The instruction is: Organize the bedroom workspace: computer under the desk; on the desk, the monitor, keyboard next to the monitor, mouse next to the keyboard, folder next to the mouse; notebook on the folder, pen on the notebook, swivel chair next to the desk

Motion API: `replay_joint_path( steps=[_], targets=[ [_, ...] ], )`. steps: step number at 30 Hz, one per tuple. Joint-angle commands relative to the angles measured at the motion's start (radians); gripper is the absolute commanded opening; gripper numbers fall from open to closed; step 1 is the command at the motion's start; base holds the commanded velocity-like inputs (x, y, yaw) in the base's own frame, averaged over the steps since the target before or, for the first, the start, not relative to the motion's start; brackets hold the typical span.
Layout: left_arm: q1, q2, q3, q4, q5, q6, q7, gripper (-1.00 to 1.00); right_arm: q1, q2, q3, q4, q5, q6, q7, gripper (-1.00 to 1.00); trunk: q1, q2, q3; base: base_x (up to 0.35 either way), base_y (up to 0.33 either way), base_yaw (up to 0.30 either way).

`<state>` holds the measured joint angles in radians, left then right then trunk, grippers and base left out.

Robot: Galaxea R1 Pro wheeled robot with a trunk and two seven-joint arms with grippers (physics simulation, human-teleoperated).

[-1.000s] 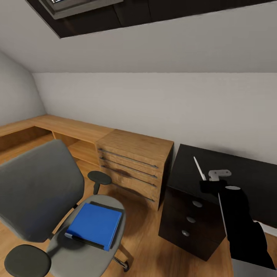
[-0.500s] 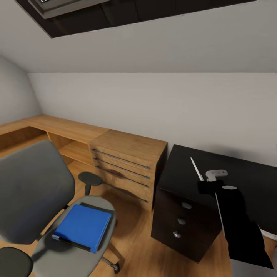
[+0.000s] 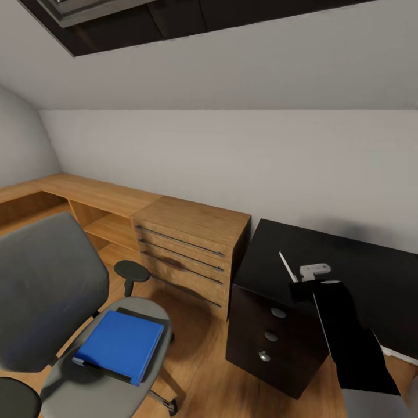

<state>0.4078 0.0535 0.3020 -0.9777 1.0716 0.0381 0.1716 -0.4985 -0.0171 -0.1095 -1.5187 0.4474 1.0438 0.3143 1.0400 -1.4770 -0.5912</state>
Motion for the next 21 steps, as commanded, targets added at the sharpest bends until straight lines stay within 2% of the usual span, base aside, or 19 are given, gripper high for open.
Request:
replay_joint_path(
  steps=[1,11,16,21],
  targets=[
    [0.000,0.000,0.000,-0.002,0.007,0.003,0.006,1.00,-0.002,-0.001,0.000,0.013,0.010,0.003,0.011,-1.00,0.000,-0.001,-0.001,0.000,0.000,0.000],
    [0.000,-0.001,0.000,0.005,0.007,-0.001,0.006,1.00,-0.036,0.000,0.002,0.131,0.012,0.003,0.008,-1.00,0.000,-0.001,-0.001,0.138,0.000,0.000],
    [0.000,0.000,0.000,0.005,0.008,0.000,0.004,1.00,-0.060,0.001,0.003,0.192,0.013,0.003,0.007,-1.00,0.000,-0.001,-0.001,0.043,0.000,0.000],
    [0.000,0.000,0.000,0.005,0.008,0.000,0.005,1.00,-0.064,0.003,0.004,0.204,0.013,0.003,0.006,-1.00,0.000,-0.001,-0.001,0.009,0.000,0.000]
  ],
)
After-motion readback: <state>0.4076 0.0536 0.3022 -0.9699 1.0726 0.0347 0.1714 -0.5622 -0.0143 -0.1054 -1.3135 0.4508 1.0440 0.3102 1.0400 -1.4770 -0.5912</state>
